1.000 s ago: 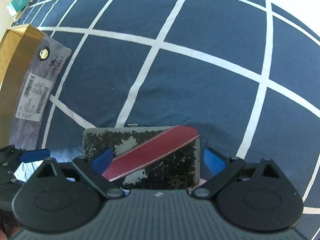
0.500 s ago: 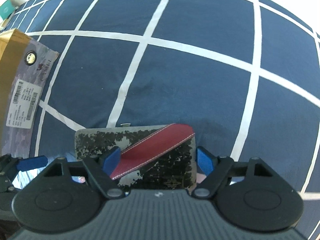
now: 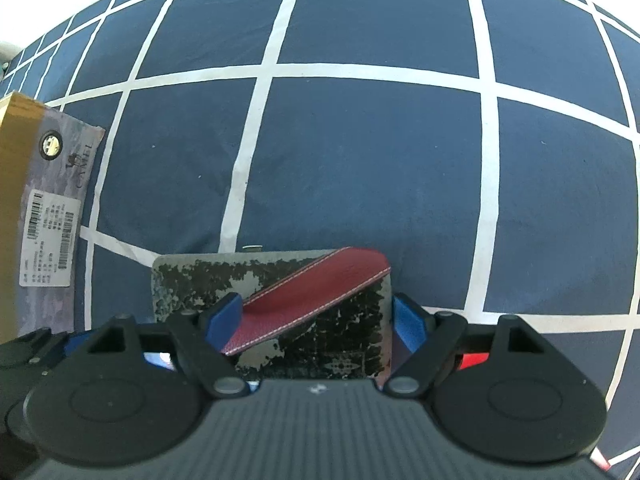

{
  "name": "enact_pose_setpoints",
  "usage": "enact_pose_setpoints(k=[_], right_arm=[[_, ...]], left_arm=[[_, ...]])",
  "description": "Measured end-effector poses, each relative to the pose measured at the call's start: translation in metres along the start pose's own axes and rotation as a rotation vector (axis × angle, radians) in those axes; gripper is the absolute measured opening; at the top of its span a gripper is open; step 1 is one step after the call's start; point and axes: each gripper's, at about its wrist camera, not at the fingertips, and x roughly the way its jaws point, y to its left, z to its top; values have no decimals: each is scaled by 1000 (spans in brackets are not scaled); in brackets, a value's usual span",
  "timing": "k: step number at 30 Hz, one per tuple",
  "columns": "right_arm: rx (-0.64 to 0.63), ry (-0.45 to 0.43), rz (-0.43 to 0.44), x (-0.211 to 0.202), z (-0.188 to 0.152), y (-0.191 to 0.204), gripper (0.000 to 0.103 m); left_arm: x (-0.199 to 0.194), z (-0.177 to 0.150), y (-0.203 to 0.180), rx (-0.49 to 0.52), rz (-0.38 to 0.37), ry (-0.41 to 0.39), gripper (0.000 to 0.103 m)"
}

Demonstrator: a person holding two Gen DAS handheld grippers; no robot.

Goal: Organize objects
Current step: 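Grasp the black-and-red case with the right tool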

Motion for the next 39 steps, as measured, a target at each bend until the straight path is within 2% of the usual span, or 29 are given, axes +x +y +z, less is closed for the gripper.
enact_pose_setpoints(k=[3, 10, 28, 39], right_arm=[[-1, 2, 5, 0, 1, -1, 81], [-9, -4, 26, -1, 3, -6, 81], [-13, -31, 18, -3, 1, -1, 78], [3, -76, 34, -21, -12, 11, 77]], left_arm=[[3, 2, -4, 1, -13, 4, 96], [4, 7, -11, -2, -67, 4, 83], [-2, 6, -14, -11, -35, 12, 82], [-20, 2, -20, 21, -11, -28, 82]])
